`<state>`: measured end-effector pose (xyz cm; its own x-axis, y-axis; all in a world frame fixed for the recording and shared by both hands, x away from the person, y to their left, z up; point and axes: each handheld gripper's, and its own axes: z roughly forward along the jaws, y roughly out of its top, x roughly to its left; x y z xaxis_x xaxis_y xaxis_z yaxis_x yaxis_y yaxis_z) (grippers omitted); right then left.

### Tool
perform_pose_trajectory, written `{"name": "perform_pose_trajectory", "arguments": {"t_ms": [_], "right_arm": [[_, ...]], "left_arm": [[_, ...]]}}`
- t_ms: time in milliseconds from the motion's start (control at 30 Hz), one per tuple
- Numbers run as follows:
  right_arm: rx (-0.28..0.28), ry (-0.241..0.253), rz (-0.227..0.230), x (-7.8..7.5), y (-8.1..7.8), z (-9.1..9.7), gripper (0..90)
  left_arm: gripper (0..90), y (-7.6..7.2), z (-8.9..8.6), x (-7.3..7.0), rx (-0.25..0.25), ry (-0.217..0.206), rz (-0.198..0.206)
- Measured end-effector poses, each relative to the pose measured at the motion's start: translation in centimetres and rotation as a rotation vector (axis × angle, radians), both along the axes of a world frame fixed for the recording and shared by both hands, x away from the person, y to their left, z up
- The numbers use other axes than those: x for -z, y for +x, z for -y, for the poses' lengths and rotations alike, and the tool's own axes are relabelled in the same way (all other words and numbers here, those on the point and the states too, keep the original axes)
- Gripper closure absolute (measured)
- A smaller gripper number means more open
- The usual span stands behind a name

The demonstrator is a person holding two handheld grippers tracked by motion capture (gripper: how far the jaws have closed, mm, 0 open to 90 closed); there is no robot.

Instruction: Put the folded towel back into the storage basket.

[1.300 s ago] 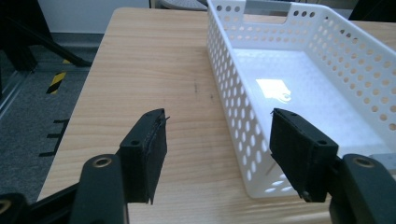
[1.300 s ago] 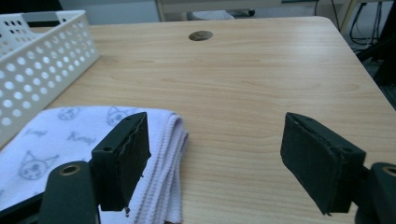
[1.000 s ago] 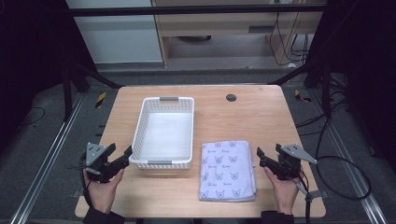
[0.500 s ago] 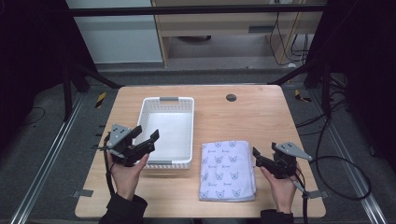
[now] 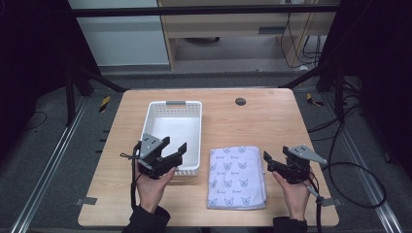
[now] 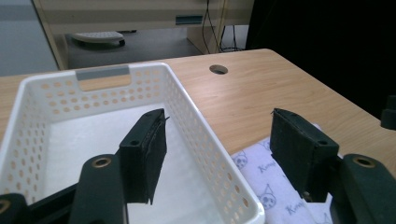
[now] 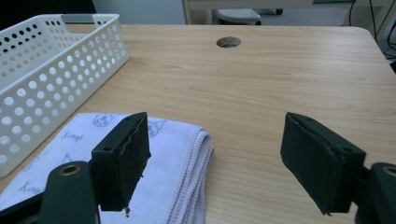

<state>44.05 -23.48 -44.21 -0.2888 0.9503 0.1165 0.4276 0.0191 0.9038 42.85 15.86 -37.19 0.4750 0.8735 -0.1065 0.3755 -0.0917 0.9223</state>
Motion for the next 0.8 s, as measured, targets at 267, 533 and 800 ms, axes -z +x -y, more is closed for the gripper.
{"name": "perform_pose_trajectory", "arguments": {"t_ms": [267, 533, 800], "right_arm": [[-0.047, -0.004, -0.017, 0.0, 0.9, -0.6, 26.0], [-0.067, 0.003, -0.031, 0.2, 1.7, -0.5, 27.2], [-0.076, 0.014, -0.048, 0.9, 2.4, -0.3, 29.6]], "left_arm": [[36.4, -1.3, 1.2, 1.9, 0.041, -0.015, -0.032], [38.7, -3.0, 2.5, 3.2, 0.077, 0.008, -0.051], [44.1, -3.8, 3.3, 4.8, 0.106, 0.023, -0.091]]}}
